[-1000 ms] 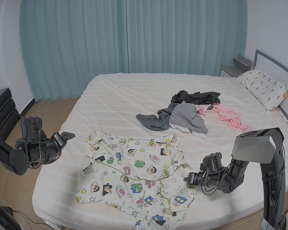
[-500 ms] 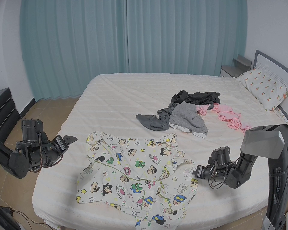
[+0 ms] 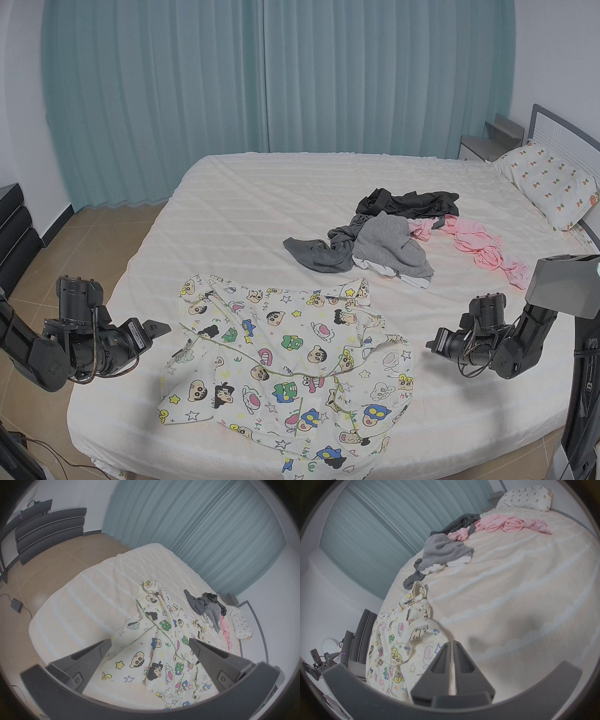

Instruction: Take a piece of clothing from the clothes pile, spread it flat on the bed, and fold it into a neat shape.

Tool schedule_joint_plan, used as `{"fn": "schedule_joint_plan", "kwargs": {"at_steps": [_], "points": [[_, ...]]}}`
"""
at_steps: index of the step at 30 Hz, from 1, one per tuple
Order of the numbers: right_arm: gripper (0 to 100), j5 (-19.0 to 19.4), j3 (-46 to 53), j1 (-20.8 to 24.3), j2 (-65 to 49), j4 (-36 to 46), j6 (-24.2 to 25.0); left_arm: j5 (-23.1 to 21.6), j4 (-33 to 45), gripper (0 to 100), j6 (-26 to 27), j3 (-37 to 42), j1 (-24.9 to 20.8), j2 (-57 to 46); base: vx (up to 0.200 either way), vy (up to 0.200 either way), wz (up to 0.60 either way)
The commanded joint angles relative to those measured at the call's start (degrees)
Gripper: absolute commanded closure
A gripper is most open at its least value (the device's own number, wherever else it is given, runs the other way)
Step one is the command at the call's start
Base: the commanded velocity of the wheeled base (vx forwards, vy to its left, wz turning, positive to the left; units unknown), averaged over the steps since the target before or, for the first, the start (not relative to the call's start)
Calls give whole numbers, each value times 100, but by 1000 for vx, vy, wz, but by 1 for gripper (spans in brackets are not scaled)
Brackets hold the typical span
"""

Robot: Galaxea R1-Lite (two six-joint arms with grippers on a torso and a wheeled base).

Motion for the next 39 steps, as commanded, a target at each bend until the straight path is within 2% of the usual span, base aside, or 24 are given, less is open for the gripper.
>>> {"fn": "schedule_joint_plan", "kwargs": {"at_steps": [1, 7, 14, 15, 22, 28, 32, 33, 39], "points": [[100, 195, 233, 206, -144, 5, -1, -6, -174, 0, 0, 97, -6, 155, 0, 0, 0], [100, 212, 303, 487, -100, 66, -1, 11, -280, 0, -9, 158, -14, 164, 0, 0, 0], [100, 168, 417, 558, -135, 75, -1, 11, -306, 0, -18, 202, -14, 199, 0, 0, 0], [0, 177, 435, 558, -135, 84, -1, 11, -306, 0, -18, 202, -14, 199, 0, 0, 0], [0, 168, 417, 681, 23, -4, -54, 11, -315, 0, -27, 193, -14, 234, 0, 0, 0], [0, -174, 110, 1059, 401, -4, -36, 55, -772, 0, -27, 193, -14, 234, 0, 0, 0], [0, -482, -110, 1111, 541, 5, -19, 64, -860, 0, -18, 202, -14, 234, 0, 0, 0], [100, -482, -119, 1111, 550, 5, -19, 64, -860, 0, -18, 193, -14, 234, 0, 0, 0], [100, -526, -233, 1155, 647, -57, 8, 81, -860, 0, -9, 185, -14, 182, 0, 0, 0]]}}
